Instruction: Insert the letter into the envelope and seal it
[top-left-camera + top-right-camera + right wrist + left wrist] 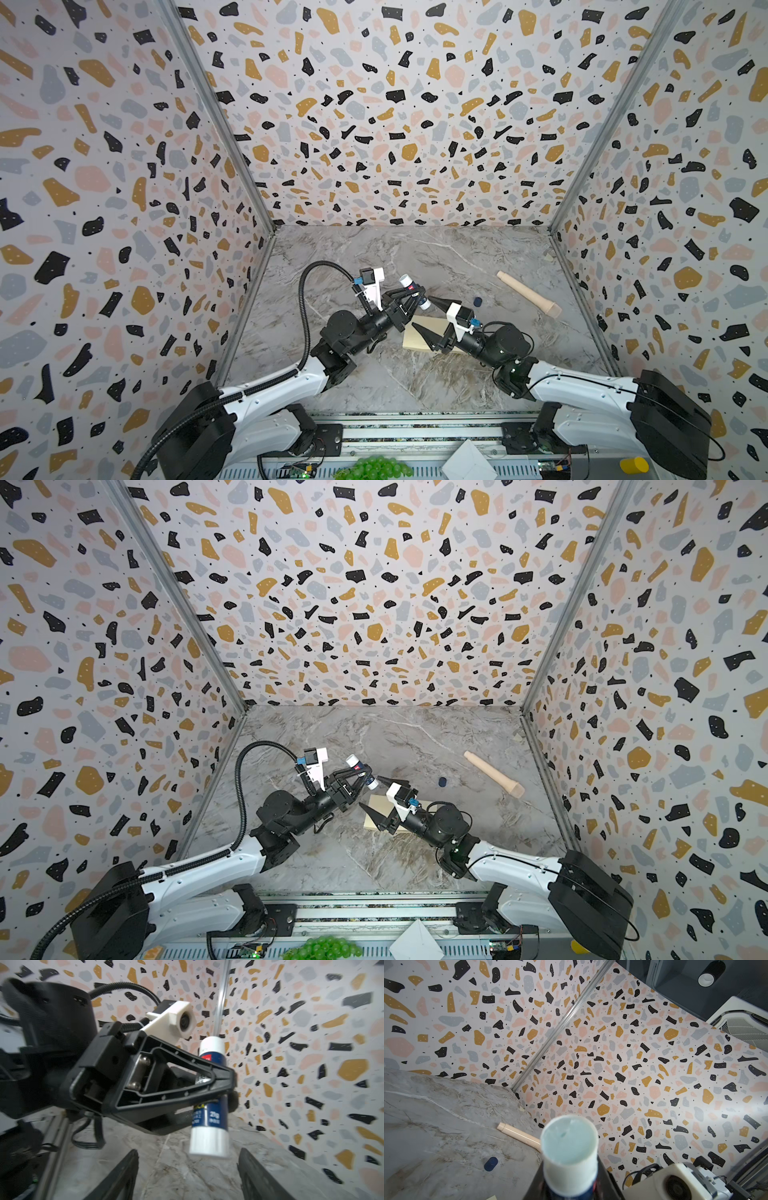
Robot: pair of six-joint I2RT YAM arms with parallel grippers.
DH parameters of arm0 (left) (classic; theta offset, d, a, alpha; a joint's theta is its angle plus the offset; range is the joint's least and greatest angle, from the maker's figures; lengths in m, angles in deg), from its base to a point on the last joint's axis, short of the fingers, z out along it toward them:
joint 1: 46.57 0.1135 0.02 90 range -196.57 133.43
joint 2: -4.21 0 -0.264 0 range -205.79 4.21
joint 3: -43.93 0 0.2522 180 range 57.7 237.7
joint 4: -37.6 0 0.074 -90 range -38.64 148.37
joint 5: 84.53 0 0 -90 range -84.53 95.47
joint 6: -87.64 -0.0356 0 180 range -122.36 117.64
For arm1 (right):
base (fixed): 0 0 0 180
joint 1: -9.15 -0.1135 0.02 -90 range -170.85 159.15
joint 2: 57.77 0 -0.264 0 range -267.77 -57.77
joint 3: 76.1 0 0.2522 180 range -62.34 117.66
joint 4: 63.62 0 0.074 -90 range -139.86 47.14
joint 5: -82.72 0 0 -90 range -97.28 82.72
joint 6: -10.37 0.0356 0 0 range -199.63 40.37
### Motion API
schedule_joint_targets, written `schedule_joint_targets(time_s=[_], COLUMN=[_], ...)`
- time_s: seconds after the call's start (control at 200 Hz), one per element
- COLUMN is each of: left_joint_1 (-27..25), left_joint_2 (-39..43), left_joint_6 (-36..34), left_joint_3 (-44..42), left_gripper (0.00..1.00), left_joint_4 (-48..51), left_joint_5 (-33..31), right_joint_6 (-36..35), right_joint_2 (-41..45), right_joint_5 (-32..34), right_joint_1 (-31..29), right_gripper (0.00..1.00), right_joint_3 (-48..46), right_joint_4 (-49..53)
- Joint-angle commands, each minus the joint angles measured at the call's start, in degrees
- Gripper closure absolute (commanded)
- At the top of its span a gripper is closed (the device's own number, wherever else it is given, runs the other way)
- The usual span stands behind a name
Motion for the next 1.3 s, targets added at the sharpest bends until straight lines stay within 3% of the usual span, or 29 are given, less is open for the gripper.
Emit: schedule_joint_targets(time_s=[0.0, 0.561, 0.711, 1.297], left_joint_1=[-0.05, -0.08, -0.05, -0.07], left_joint_2=[0.52, 0.62, 0.37, -0.26], left_joint_6=[0.97, 1.73, 1.93, 2.59], left_joint_3=[1.7, 1.88, 1.83, 2.42], left_gripper=[1.0, 1.0, 1.0, 1.0], left_joint_4=[-2.11, -1.72, -1.7, -1.71], left_joint_5=[-0.6, -1.0, -1.05, -0.76], right_joint_6=[-9.47, -21.92, -22.3, -22.74], right_joint_2=[1.21, -3.92, -4.47, -6.73], right_joint_5=[13.34, 18.3, 18.8, 19.94], right_joint_1=[-1.12, -7.88, -8.64, -9.2], right_gripper=[0.28, 0.49, 0.57, 0.64], right_joint_3=[-0.75, 1.16, 1.45, 3.01], right_joint_4=[-7.3, -12.26, -14.89, -14.81])
